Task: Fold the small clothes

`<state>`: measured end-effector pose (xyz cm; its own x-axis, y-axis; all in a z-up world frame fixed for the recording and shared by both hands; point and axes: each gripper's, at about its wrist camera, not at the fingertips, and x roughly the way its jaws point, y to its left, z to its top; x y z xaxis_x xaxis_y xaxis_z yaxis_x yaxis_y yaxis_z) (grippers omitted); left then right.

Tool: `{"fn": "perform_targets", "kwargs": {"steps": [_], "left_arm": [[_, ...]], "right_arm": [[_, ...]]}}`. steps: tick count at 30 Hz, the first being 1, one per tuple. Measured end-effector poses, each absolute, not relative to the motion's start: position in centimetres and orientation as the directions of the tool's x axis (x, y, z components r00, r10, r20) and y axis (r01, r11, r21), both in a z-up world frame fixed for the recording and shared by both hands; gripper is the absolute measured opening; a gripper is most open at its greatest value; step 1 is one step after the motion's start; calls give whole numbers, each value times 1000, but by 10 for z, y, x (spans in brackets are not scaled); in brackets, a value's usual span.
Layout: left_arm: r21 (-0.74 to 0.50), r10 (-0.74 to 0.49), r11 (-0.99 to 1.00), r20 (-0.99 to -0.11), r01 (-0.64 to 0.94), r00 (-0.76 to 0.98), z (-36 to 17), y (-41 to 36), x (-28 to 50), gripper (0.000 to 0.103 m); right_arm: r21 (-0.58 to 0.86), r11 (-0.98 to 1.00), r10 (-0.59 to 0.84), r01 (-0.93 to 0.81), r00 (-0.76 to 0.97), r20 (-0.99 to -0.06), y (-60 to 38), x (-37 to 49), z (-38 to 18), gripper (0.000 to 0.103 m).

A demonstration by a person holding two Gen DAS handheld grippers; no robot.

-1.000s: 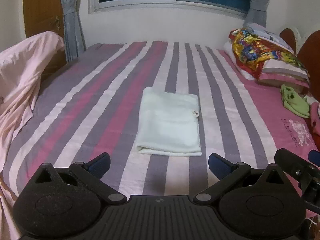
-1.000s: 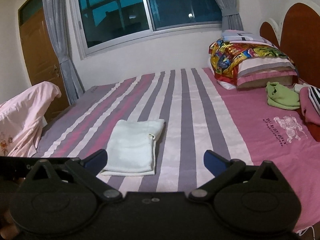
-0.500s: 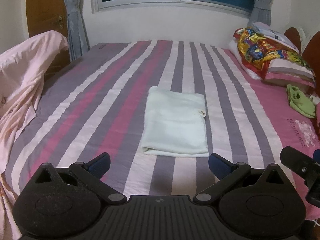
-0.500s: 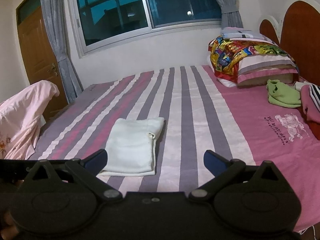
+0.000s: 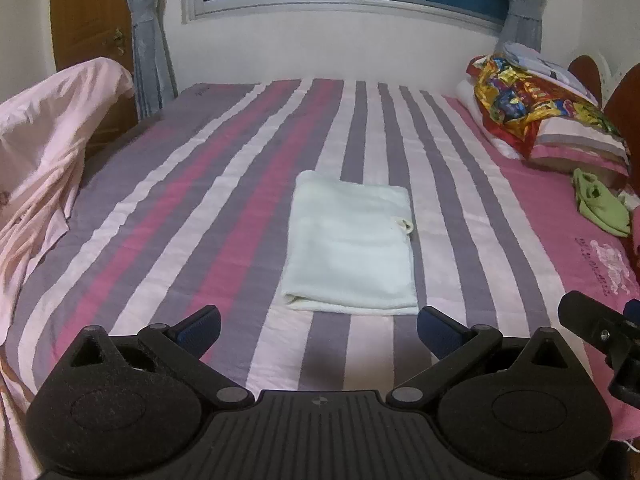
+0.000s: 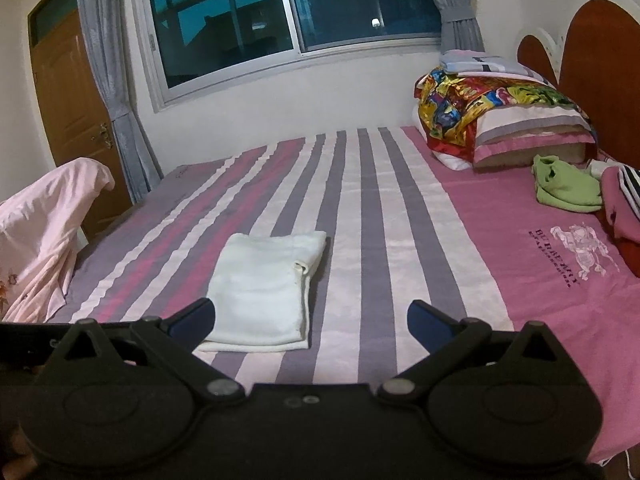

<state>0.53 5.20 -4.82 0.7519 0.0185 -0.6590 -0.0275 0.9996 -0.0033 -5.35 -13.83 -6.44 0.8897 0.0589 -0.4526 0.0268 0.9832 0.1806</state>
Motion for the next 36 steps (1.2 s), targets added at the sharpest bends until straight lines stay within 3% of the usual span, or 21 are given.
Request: {"fn": "perform_targets", "kwargs": {"steps": [36], "left_arm": [[9,68,997,-651,-82,756,-46,64,6,103]], "right_arm": [[152,987,35,46,872,-488,-133,-40,-72,103]]}}
